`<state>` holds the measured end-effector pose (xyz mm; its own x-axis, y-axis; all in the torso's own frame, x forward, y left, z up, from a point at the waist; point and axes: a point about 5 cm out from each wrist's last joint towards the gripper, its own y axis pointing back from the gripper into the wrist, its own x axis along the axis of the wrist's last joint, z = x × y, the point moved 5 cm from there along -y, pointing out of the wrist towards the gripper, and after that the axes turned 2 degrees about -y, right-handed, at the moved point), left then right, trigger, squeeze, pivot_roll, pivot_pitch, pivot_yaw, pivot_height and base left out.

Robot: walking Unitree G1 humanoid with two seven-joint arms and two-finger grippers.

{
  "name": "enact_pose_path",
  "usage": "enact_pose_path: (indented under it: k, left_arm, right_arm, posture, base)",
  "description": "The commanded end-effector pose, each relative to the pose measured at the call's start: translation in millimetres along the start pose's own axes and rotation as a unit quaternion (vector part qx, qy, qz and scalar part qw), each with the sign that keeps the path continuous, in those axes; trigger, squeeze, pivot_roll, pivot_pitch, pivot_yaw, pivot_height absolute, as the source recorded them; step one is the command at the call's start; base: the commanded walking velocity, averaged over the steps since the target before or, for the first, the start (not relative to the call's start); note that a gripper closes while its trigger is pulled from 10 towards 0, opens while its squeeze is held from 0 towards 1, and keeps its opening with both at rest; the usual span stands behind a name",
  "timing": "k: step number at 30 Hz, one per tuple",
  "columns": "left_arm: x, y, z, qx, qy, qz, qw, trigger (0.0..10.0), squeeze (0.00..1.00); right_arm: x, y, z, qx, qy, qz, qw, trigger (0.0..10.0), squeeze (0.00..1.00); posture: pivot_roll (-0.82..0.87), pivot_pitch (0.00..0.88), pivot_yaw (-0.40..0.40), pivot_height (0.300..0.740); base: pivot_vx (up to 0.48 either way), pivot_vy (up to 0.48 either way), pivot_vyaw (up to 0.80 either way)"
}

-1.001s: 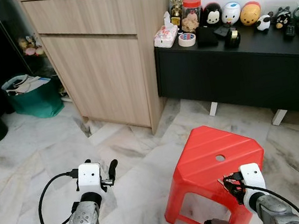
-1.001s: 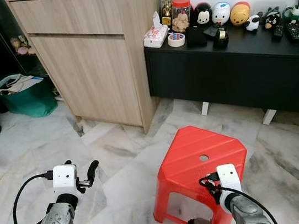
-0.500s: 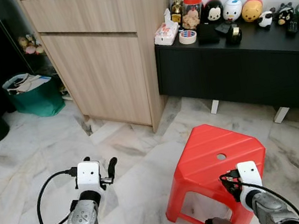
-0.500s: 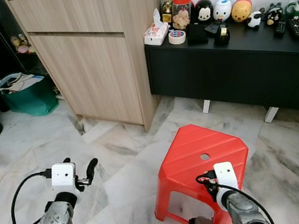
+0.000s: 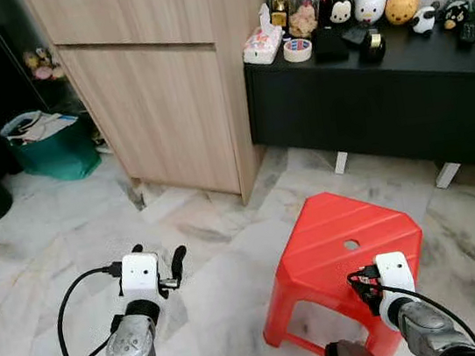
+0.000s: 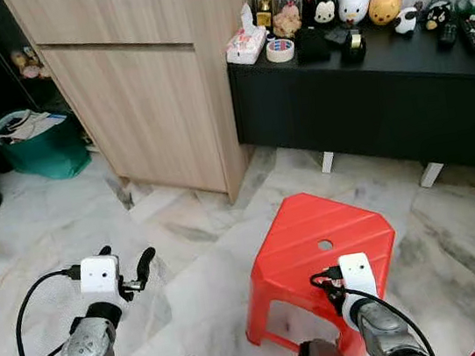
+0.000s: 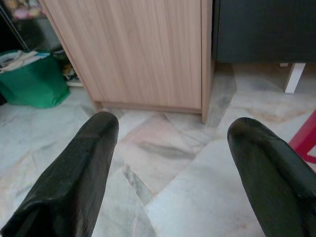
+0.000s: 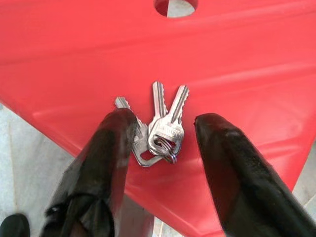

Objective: Hang keys on a hook

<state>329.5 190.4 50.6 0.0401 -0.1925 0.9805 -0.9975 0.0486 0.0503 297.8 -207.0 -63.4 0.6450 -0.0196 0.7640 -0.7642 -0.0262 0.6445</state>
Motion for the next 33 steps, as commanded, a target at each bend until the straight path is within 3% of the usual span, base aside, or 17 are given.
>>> enact_pose_path:
  k: [1,23,29,33]
  left_arm:
    - [1,1.8,-2.5,-0.005,-0.013,-0.002,1.000,10.0,0.00]
    - [-1,4.2,-6.3,-0.005,-0.023,-0.013,1.000,10.0,0.00]
    - [-2,1.8,-6.7,-0.003,-0.024,-0.016,1.000,10.0,0.00]
    - [-3,-2.7,-5.3,-0.002,-0.023,-0.019,1.000,10.0,0.00]
  right_arm:
    - [-4,0.1,0.2,-0.004,0.000,-0.009,1.000,0.0,0.00]
    - [-7,0.0,-4.3,-0.004,-0.007,-0.009,1.000,0.0,0.00]
    - [8,-2.2,-9.7,-0.002,-0.018,0.026,0.999,0.0,0.00]
    - [27,-3.0,-15.4,-0.008,-0.028,0.077,0.997,0.0,0.00]
  posture:
    - [0.13,0.095,0.004,0.620]
    - [0.13,0.095,0.011,0.620]
    - [0.12,0.080,0.010,0.620]
    - [0.12,0.052,0.004,0.620]
  base:
    - [0.000,0.000,0.00]
    - [0.000,0.000,0.00]
    - [0.000,0.000,0.00]
    - [0.000,0.000,0.00]
